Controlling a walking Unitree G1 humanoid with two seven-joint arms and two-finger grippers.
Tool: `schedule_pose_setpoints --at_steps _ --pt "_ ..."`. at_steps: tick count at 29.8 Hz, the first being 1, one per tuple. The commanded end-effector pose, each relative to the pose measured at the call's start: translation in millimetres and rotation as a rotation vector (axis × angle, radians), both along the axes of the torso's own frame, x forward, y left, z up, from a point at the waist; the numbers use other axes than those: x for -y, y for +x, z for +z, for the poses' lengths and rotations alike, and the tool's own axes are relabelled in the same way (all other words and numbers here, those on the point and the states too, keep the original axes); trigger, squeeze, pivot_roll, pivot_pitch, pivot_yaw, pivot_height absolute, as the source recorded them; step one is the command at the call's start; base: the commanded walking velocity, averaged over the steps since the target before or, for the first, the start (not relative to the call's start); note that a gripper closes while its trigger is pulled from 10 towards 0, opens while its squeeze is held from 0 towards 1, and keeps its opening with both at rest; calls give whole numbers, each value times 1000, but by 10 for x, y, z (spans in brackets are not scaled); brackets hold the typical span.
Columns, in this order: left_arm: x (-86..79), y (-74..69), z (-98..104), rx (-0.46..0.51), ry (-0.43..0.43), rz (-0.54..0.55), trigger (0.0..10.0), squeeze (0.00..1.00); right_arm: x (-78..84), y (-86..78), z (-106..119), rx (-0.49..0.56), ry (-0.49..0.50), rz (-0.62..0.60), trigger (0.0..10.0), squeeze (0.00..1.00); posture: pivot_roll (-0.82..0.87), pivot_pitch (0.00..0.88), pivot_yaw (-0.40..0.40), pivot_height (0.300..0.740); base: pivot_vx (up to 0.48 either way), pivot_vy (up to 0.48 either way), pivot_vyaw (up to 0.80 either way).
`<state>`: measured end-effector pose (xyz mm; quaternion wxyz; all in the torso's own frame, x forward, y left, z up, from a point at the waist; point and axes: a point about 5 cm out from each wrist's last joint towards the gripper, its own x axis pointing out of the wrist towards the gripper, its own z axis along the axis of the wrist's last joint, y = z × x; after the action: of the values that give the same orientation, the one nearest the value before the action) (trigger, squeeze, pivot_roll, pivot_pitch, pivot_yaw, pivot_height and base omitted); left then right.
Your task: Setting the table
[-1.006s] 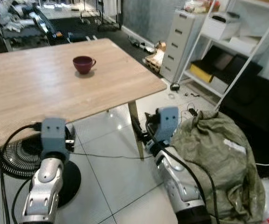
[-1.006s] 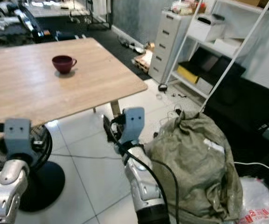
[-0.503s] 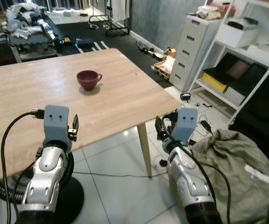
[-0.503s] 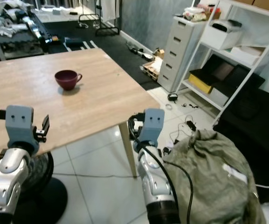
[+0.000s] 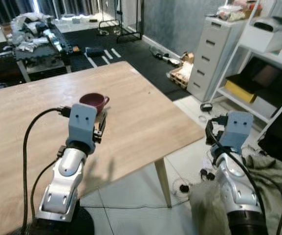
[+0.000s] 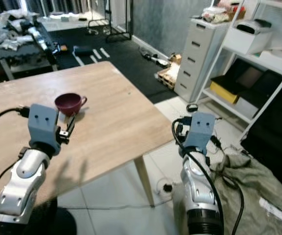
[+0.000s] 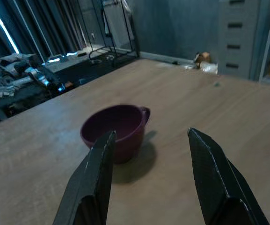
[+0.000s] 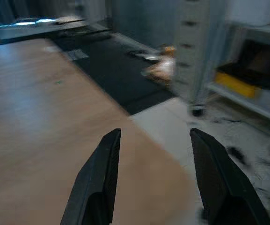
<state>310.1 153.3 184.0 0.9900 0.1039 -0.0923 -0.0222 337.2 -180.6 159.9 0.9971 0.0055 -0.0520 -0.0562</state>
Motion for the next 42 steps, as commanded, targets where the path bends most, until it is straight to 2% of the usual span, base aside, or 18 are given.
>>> schedule_pose_setpoints --at_steps 1,2,8,12,14,17,20,23,26,28,29,30,32,35,38,41,42 --pt "35 -30 -1 10 15 -3 10000 0 -74 23 51 25 5 61 10000 0 31 0 89 740 480 0 0" --pt "40 -44 -8 8 16 -3 10000 0 -136 37 75 34 8 97 10000 0 35 0 85 740 480 0 0" --pt "64 -80 -28 9 29 -5 10000 0 -267 54 104 42 15 177 10000 0 39 0 82 740 399 0 0" --pt "97 -125 -31 19 27 -14 10000 0 -443 49 118 45 23 293 10000 0 43 0 80 740 0 0 0" --pt "98 -127 -30 19 26 -14 10000 0 -460 46 119 46 25 306 10000 0 43 0 80 740 0 0 0" --pt "90 -127 -46 4 24 -9 10000 0 -582 13 143 59 33 394 10000 0 45 0 78 740 0 0 0" --pt "32 -99 -51 -25 -16 23 10000 0 -628 2 149 62 34 414 10000 0 48 0 74 740 0 0 0" --pt "-114 -22 -57 -81 -49 66 10000 0 -658 -5 154 66 38 416 10000 0 50 0 73 740 0 0 0" --pt "-226 22 -30 -91 -48 89 10000 0 -669 -11 160 68 41 419 10000 0 49 0 75 740 0 0 0" --pt "-363 80 -19 -155 -37 81 10000 0 -670 -16 167 71 42 423 10000 0 50 0 75 740 0 0 0" --pt "-363 80 -19 -155 -37 81 10000 0 -670 -16 167 71 42 423 10000 0 50 0 75 740 0 0 0" --pt "-533 138 -7 -255 9 44 10000 0 -662 -19 180 74 45 422 10000 0 53 0 75 740 0 0 0" --pt "-665 165 61 -274 31 22 10000 0 -660 -21 186 76 46 420 10000 0 55 0 74 740 0 0 0" --pt "-811 172 117 -330 82 -76 10000 0 -664 -22 180 75 49 418 10000 0 60 0 74 740 0 0 0" --pt "-864 157 152 -344 154 -145 10000 0 -676 -26 173 73 52 419 10000 0 60 0 75 740 0 0 0" --pt "-863 151 167 -343 167 -161 10000 0 -679 -29 172 73 52 419 10000 0 59 0 76 740 0 0 0" --pt "-845 140 183 -348 181 -199 10000 0 -683 -32 171 72 53 421 10000 0 59 0 75 740 0 0 0"
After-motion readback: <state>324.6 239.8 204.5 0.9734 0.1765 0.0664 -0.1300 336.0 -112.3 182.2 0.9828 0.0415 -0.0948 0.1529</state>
